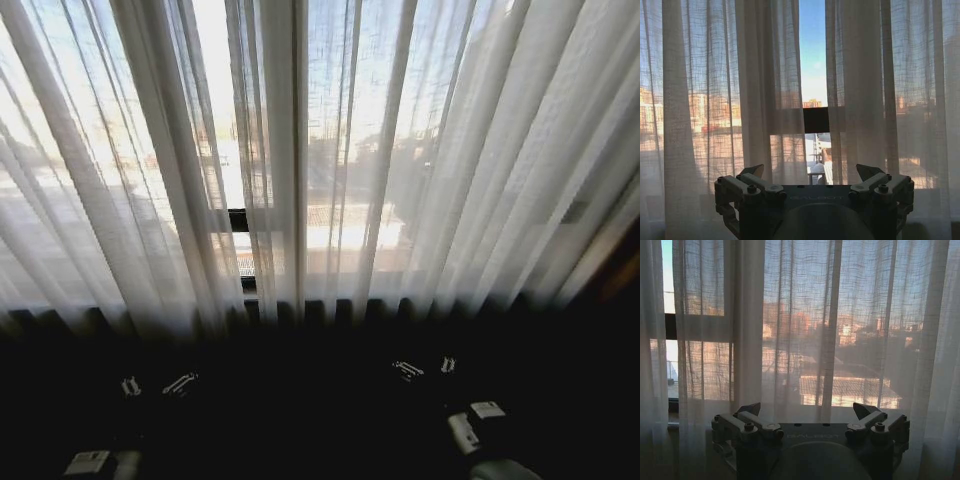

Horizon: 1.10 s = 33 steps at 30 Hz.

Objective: Open the curtains by pulling them apart, changing their state from closed to fully open.

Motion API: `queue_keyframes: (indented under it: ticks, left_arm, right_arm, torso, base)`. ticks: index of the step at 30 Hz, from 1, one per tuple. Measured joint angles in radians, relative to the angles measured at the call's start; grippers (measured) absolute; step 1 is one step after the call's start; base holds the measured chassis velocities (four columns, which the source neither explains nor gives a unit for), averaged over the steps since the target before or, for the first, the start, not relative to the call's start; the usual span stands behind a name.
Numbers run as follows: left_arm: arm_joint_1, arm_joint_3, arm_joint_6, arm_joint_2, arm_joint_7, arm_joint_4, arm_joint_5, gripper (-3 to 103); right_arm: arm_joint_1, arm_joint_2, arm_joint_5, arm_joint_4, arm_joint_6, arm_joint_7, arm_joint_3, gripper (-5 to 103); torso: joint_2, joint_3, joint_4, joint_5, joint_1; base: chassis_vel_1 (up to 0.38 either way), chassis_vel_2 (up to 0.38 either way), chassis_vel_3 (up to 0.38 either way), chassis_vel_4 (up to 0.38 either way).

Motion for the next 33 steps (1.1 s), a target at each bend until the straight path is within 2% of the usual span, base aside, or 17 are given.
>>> queue_keyframes:
  ticks: [33]
  left_arm:
    - [0.005,-0.002,-0.005,-0.01,0.002,0.006,0.003,100]
  right_arm:
    - [-0.002,0.011,-0.031,-0.002,0.005,-0.004,-0.034,100]
  torso:
    - [0.0,0.0,-0.0001,0.0003,0.0]
  base:
    - [-0.19,0.195,0.187,-0.19]
